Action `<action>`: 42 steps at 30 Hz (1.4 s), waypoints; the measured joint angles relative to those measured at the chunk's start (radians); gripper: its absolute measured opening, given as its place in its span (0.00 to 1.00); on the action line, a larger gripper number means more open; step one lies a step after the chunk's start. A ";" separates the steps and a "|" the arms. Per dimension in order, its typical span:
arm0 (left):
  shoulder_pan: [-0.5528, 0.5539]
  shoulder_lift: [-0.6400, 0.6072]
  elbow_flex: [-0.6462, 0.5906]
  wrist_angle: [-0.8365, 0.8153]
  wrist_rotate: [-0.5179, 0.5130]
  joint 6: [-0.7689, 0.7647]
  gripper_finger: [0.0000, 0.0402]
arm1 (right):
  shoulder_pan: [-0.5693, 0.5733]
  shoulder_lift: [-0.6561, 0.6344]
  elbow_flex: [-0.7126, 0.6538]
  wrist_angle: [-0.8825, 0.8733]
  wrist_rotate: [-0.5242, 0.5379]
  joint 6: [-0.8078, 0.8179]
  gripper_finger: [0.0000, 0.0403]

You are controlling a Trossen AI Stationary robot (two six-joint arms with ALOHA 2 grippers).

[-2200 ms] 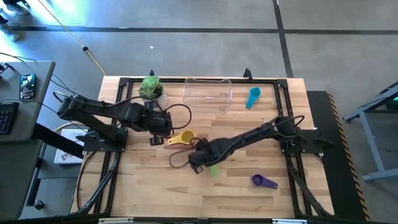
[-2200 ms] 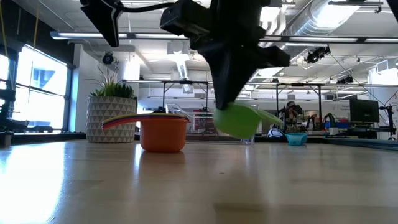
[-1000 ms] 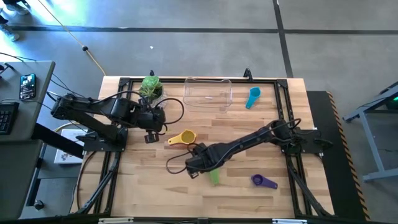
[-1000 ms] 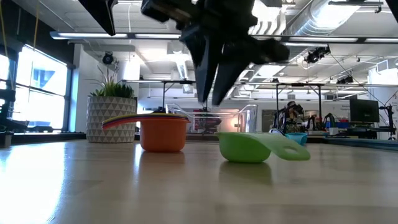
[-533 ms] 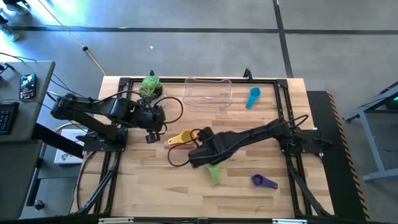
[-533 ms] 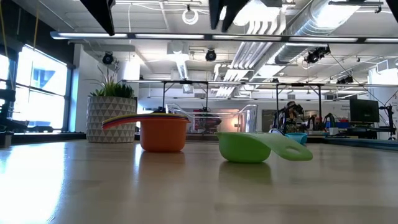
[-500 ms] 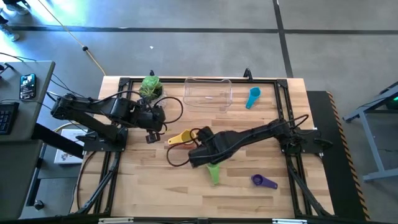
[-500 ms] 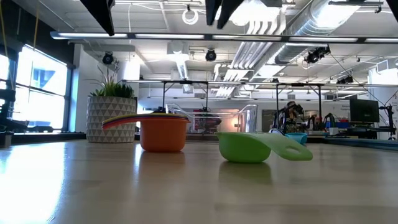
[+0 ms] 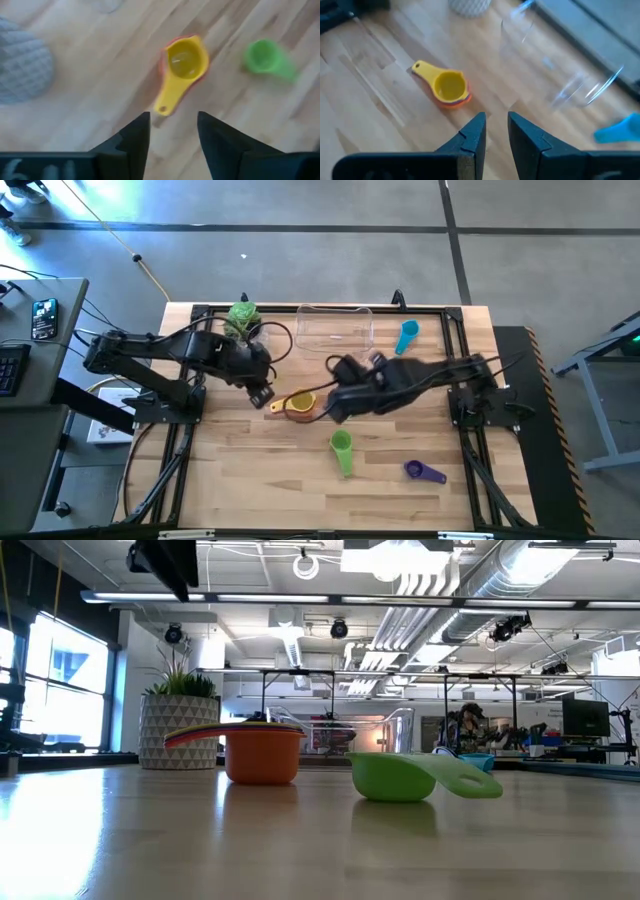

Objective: Nest measuring cups in basket
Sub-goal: Stack the green measuring cup on top of the yellow measuring cup

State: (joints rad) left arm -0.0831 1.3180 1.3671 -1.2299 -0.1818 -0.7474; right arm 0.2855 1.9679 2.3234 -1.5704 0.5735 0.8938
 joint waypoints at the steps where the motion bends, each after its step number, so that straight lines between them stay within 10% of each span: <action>1: 0.000 0.006 0.001 0.033 0.013 -0.023 0.40 | -0.006 -0.020 0.000 -0.001 0.007 -0.031 0.18; 19: -0.096 0.193 0.000 0.389 0.015 -0.375 0.37 | -0.182 -0.370 0.000 -0.001 0.025 -0.376 0.18; 42: -0.176 0.544 0.000 0.732 0.046 -0.482 0.34 | -0.305 -0.408 0.000 -0.001 0.018 -0.511 0.18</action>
State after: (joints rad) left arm -0.2592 1.8620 1.3670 -0.4978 -0.1354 -1.2296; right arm -0.0198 1.5597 2.3233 -1.5711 0.5911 0.3832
